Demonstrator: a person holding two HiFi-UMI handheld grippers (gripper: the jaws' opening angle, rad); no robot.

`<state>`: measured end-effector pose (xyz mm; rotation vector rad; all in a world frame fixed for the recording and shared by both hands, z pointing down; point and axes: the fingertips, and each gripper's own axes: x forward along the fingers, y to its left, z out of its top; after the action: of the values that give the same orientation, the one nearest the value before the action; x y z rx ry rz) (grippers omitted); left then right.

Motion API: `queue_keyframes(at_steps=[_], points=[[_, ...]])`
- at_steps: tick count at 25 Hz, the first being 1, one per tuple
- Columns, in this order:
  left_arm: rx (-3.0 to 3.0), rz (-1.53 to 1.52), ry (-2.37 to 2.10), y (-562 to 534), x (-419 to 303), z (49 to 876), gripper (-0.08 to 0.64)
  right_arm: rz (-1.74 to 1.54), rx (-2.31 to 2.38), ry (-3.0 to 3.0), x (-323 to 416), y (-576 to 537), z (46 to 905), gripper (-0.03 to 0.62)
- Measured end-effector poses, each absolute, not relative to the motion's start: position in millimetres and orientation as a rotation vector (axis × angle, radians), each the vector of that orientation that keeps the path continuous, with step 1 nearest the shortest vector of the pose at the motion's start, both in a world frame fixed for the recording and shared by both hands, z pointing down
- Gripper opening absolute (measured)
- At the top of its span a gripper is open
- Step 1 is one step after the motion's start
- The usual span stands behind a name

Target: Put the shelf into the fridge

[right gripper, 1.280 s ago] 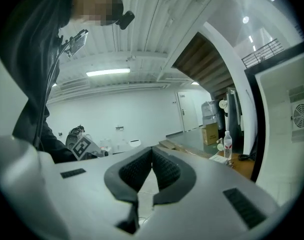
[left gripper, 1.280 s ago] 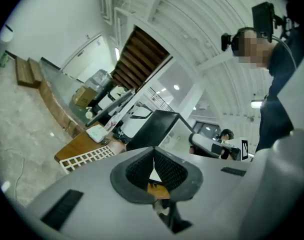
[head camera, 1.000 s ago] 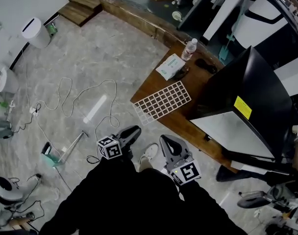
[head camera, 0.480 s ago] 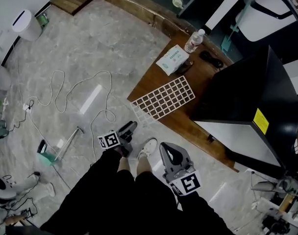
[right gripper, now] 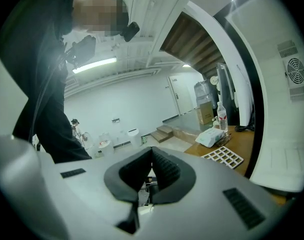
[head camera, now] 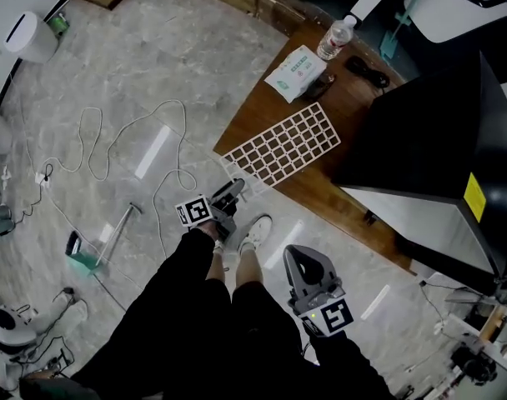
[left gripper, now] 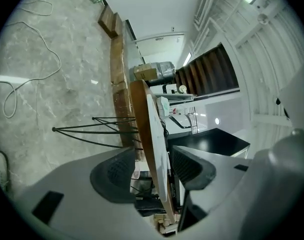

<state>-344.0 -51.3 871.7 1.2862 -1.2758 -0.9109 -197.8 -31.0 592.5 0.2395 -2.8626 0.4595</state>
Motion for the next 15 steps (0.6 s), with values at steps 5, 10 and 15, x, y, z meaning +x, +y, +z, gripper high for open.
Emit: queue_keyframes(at_steps=[5, 10, 15], points=[[1.323, -0.907, -1.245, -64, -338, 872, 0.099, 0.443, 0.257, -2.893, -189, -31, 589, 0.002], [1.348, -0.966, -1.195, -61, -339, 859, 0.031, 0.455, 0.310, -2.850, -179, -31, 594, 0.002], [1.360, -1.049, -1.149, -33, -348, 839, 0.034, 0.441, 0.340, -2.850, -180, -26, 588, 0.002]])
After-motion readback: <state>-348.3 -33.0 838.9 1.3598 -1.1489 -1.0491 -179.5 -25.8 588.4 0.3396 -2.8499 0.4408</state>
